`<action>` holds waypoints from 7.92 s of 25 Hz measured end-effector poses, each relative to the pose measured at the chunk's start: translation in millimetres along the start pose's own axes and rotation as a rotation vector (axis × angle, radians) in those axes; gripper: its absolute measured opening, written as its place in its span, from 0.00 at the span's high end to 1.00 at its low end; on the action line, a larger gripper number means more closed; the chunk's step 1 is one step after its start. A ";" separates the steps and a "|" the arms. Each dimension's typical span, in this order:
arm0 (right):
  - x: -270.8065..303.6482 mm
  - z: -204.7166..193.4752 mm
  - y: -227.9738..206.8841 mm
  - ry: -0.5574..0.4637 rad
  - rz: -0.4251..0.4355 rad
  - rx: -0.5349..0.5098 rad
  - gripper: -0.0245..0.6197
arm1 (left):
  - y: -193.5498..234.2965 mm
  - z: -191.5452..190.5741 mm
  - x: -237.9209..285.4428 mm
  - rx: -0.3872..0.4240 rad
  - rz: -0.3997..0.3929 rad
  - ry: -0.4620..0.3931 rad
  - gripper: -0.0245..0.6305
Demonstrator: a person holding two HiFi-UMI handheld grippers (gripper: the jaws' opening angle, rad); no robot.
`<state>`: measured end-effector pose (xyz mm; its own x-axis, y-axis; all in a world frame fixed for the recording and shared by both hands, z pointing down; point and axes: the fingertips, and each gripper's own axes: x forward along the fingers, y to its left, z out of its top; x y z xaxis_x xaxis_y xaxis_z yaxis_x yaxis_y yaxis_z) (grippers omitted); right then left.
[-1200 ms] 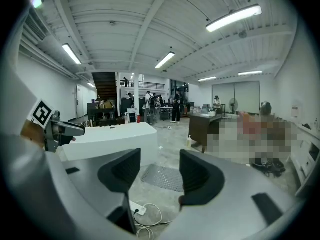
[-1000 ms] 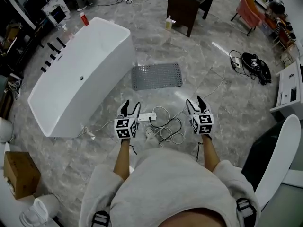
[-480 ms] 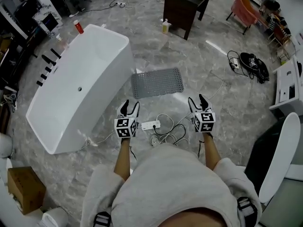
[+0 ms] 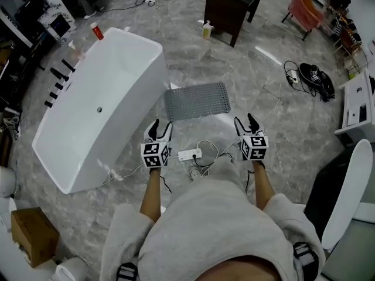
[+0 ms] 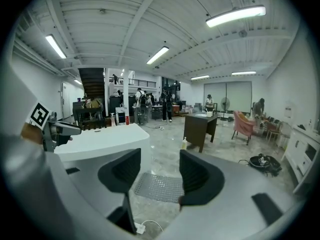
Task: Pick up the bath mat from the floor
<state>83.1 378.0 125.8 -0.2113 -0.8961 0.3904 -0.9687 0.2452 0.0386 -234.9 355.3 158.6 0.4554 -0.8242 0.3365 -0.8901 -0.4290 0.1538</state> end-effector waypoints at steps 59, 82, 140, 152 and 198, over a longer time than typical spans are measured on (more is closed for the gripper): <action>379.5 82.3 -246.2 0.119 0.243 0.050 0.58 | 51.7 111.9 365.8 -0.062 0.276 0.190 0.61; 406.2 30.0 -210.5 0.238 0.261 0.054 0.58 | 80.5 34.4 366.1 -0.124 0.245 0.336 0.61; 509.9 -195.5 -170.7 0.460 0.265 0.042 0.51 | 171.4 -199.7 444.0 -0.235 0.240 0.454 0.58; 538.7 -286.9 -163.5 0.508 0.281 0.030 0.49 | 177.8 -294.9 469.7 -0.247 0.220 0.503 0.54; 701.2 -688.1 -262.0 0.793 0.084 0.122 0.37 | 201.1 -523.2 616.7 -0.157 0.089 0.505 0.53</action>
<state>278.4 -60.0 1022.4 -0.1730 -0.3359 0.9259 -0.9709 0.2165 -0.1029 -142.2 -45.9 883.2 0.3475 -0.5579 0.7536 -0.9344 -0.2733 0.2285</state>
